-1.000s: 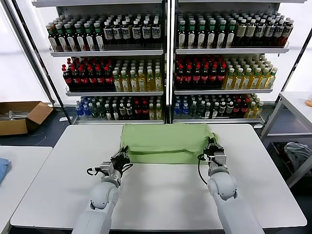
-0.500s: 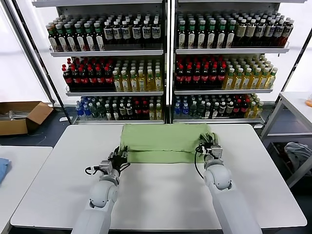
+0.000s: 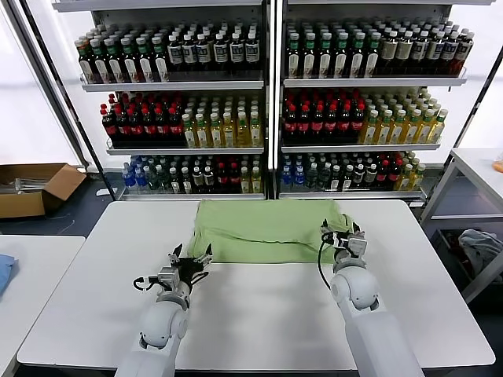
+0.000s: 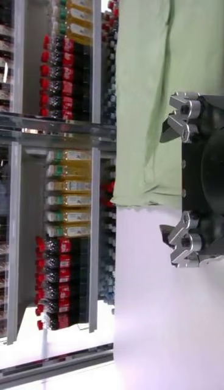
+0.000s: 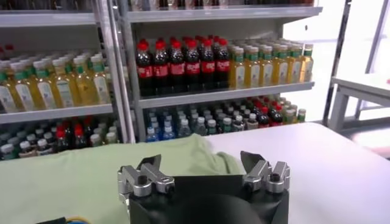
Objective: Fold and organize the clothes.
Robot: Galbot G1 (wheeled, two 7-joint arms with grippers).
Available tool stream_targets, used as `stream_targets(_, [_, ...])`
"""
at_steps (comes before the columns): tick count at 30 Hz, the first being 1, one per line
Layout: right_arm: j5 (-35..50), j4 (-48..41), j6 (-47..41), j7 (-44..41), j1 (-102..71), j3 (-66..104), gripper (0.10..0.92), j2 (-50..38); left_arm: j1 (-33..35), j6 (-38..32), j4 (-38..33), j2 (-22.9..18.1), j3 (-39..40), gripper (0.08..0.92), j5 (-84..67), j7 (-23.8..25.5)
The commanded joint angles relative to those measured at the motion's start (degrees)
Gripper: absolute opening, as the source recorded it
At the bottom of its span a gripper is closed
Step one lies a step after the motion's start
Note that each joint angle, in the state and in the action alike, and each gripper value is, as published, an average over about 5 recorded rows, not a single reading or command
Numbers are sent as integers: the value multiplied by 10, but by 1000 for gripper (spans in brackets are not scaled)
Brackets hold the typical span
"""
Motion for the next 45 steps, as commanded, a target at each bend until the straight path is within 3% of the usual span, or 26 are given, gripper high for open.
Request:
stream_targets(1, [4,68,-18,15,-58,3,823,-14,18,5,-22,1,0,822,5,-1])
stream_targets(24, [13,-11,-22,23,-59,14,796,-28,-6,19,24,8,-7,823,11,-7])
stream_targets(28, [22,-16,-20,21,-65,12,700,-28,-4,29,29,11,-7,770,11,-6])
stream_targets(45, [1,9,-25,19,-95,-3,190,-20,16,43,18,16,-3,298,11,20])
